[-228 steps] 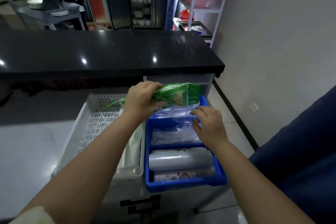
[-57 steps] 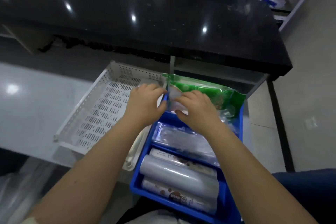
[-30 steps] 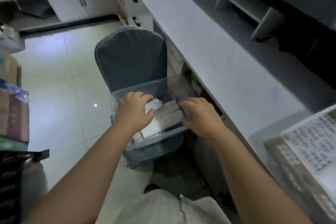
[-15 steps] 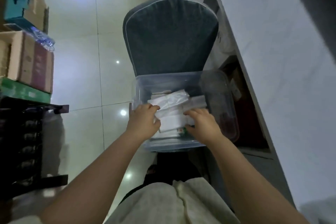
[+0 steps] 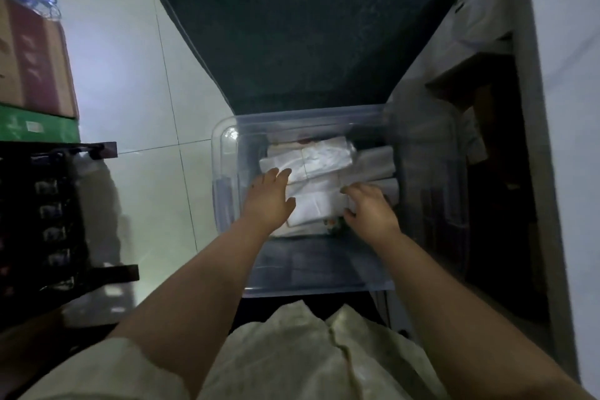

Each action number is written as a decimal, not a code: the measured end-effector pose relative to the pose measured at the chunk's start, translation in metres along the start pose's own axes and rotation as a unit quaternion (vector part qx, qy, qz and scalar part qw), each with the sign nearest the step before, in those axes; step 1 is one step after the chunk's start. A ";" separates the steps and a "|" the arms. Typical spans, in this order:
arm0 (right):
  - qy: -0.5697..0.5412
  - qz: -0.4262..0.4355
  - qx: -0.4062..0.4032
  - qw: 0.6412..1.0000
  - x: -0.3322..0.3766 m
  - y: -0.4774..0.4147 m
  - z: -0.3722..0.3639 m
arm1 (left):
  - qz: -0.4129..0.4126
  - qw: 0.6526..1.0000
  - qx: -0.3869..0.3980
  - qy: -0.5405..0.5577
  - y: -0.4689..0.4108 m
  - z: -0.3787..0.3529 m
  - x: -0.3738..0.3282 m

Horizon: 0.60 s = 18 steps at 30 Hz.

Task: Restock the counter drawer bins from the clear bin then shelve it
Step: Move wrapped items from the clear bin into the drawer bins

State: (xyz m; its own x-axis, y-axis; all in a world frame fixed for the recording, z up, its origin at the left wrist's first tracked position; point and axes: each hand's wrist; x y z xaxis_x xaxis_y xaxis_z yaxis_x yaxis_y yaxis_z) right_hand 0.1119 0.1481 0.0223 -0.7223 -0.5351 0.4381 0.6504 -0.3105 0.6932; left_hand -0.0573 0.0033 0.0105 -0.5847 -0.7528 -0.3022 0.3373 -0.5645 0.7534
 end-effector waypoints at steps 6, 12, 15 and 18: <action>-0.026 0.014 -0.065 0.997 -0.010 -0.058 -0.019 | -0.026 0.999 -0.012 -0.031 -0.090 -0.011 0.004; -0.064 0.029 -0.143 0.987 -0.026 -0.080 -0.034 | -0.032 0.996 -0.038 -0.074 -0.135 -0.031 -0.004; -0.070 0.026 -0.182 0.980 -0.031 -0.077 -0.030 | -0.040 0.997 -0.048 -0.039 -0.127 -0.043 0.000; -0.064 0.045 -0.216 0.973 -0.031 -0.069 -0.017 | -0.066 0.998 -0.022 0.013 -0.101 -0.052 0.004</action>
State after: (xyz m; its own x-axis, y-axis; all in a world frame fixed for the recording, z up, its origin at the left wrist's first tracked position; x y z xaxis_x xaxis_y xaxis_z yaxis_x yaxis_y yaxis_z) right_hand 0.0940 0.1725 -0.0491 -0.6637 -0.4817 0.5723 0.7300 -0.5839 0.3552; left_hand -0.0548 0.0397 -0.0973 -0.6073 -0.6796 -0.4115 0.2922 -0.6728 0.6797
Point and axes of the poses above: each hand's wrist, its own y-axis away from the middle knuckle, its own z-axis out of the back of the hand, x = y × z, and after that the axes turned 8 degrees about x, right-handed
